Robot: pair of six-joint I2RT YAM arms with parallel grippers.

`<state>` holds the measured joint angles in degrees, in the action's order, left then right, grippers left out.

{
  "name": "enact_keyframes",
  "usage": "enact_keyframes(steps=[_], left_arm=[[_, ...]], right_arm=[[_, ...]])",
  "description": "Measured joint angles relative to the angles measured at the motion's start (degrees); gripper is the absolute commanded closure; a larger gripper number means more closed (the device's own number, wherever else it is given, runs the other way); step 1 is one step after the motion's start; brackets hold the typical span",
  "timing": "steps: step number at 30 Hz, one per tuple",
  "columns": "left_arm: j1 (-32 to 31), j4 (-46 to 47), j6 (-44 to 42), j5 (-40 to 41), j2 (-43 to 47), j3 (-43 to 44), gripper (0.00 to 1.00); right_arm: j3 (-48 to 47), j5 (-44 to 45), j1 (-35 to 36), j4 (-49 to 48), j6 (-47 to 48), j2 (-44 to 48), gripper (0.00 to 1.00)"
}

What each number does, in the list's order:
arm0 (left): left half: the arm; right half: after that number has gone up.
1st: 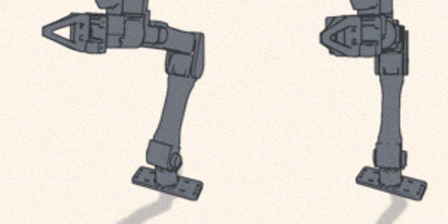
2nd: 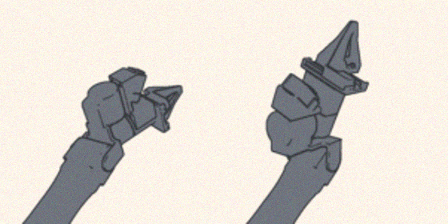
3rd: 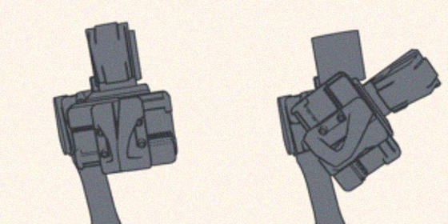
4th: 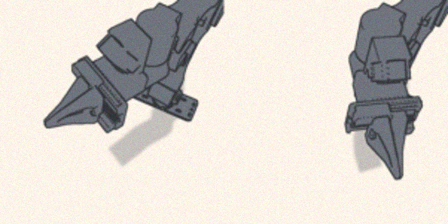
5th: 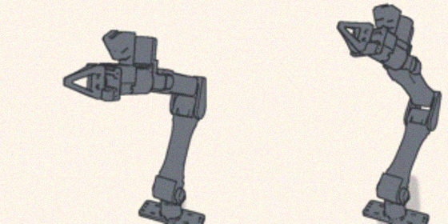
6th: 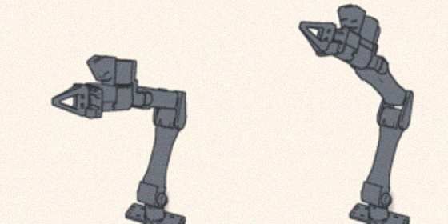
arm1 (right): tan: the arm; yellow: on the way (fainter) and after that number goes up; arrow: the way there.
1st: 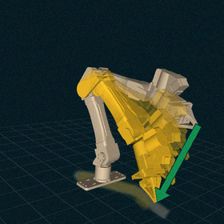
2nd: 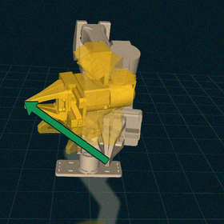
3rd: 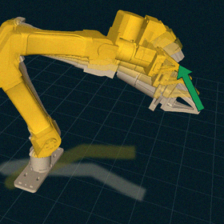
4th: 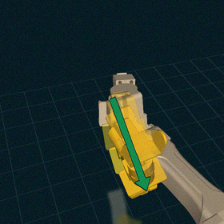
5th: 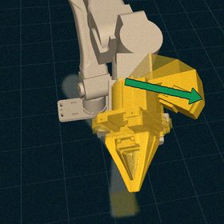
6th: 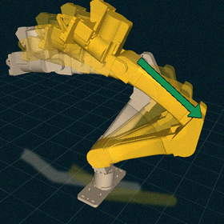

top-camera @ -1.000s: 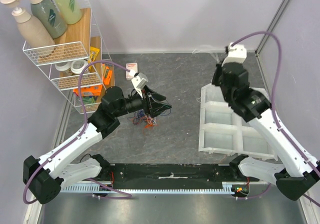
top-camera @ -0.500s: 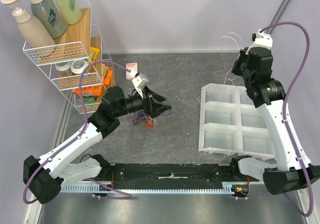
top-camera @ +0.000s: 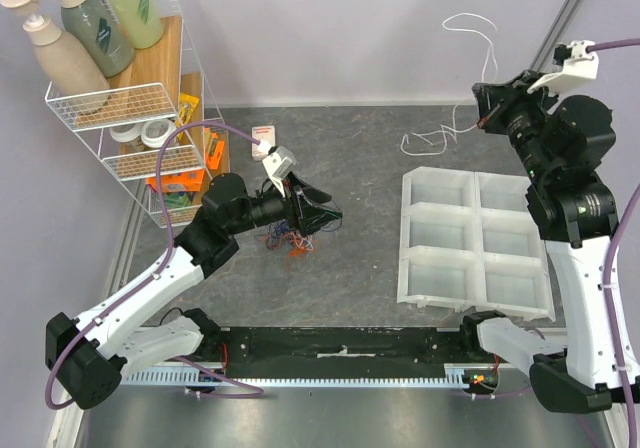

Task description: Untangle the cables

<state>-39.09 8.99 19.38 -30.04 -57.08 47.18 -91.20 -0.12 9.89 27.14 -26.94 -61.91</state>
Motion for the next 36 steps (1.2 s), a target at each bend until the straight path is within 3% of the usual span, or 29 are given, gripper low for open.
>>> enact_keyframes(steps=[7,18,30,36], left_arm=[[0.0,0.0,0.02,-0.04,0.0,0.02,0.35],[0.0,-0.04,0.02,-0.15,0.0,0.02,0.36],[0.0,-0.02,0.04,-0.46,0.02,0.02,0.36],[0.0,-0.04,0.04,-0.5,0.04,0.02,0.36]], right_arm=[[6.64,7.61,-0.81,-0.79,2.08,1.44,1.0],[28.0,6.84,-7.04,-4.26,0.98,-4.17,1.0],[41.88,-4.74,-11.52,-16.24,-4.17,-6.38,1.0],[47.06,-5.62,-11.58,-14.49,-2.4,-8.37,1.0]])
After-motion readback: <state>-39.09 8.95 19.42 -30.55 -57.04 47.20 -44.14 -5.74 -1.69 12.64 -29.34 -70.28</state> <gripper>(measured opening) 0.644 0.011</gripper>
